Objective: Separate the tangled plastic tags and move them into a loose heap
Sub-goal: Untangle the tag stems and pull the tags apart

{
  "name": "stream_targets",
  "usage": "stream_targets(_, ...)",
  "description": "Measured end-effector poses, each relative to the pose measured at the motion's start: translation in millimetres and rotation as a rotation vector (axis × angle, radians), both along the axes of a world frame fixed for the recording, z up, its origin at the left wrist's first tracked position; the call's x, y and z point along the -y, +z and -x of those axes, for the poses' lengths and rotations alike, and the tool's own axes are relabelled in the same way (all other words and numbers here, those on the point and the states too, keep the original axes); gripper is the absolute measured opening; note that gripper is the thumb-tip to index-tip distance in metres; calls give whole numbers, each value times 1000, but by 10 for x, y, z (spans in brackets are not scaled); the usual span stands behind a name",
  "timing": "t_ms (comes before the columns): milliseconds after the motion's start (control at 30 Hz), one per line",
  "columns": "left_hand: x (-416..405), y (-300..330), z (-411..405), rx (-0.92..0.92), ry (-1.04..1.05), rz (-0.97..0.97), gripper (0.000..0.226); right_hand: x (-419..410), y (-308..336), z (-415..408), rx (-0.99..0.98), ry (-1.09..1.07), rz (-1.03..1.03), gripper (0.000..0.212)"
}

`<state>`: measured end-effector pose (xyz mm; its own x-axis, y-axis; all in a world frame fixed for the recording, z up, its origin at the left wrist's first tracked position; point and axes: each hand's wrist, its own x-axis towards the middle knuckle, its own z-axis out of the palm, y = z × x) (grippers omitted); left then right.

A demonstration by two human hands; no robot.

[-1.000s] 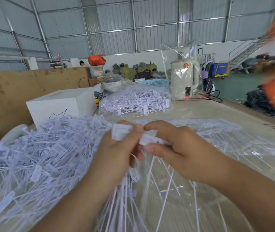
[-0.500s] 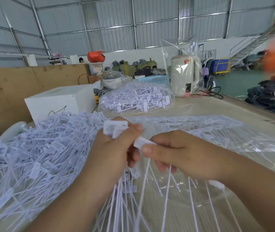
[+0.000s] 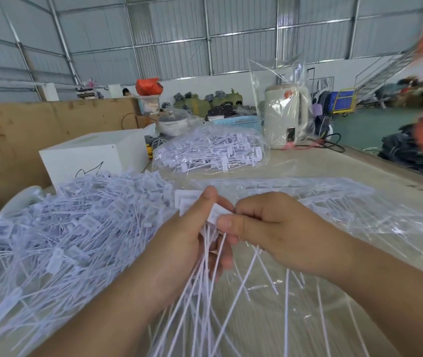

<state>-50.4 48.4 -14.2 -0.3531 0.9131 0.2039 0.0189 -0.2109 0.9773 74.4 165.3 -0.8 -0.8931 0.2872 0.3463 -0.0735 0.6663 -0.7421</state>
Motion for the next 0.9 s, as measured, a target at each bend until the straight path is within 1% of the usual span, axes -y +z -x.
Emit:
stream_targets(100,13,-4,13,16,-33,25,52,32,-32,27,-28,-33,1,43)
stream_targets(167,24,3,19,-15,-51,47,55,41,-51,42,-41,-88,-27,46)
stream_targets(200,26,6,16,-52,-47,55,53,40,-59,44,-35,-110,-46,47)
stream_targets(267,15,6,10,-99,-13,56,45,33,-74,43,-4,-138,-93,43)
stream_targets(333,3,-3,25,-93,33,64,40,33,-71,34,28,-148,-142,40)
stream_targets(400,-12,-10,61,-44,62,88,38,34,-44,22,60,-136,-161,42)
stream_targets(500,-16,4,157,75,110,82,32,3,19,-15,109,-107,-115,38)
stream_targets(567,-16,-10,204,36,134,89,30,-29,47,-35,161,-95,-58,36)
stream_targets(633,-12,-23,193,-5,130,86,23,-27,59,-50,214,-42,-11,32)
stream_targets(700,-18,-32,164,-22,136,71,18,-3,68,-49,219,22,36,26)
stream_targets(733,-23,-27,150,-29,146,69,21,6,71,-42,202,32,56,22)
stream_targets(767,-27,-23,143,-21,158,63,23,16,72,-34,177,24,69,20)
stream_targets(833,-48,-3,133,71,171,55,23,35,50,1,115,-35,38,22)
stream_targets(867,-60,8,130,144,163,62,22,50,33,20,85,-83,-29,24)
stream_targets(900,-70,28,129,212,154,75,22,74,26,37,72,-141,-139,26)
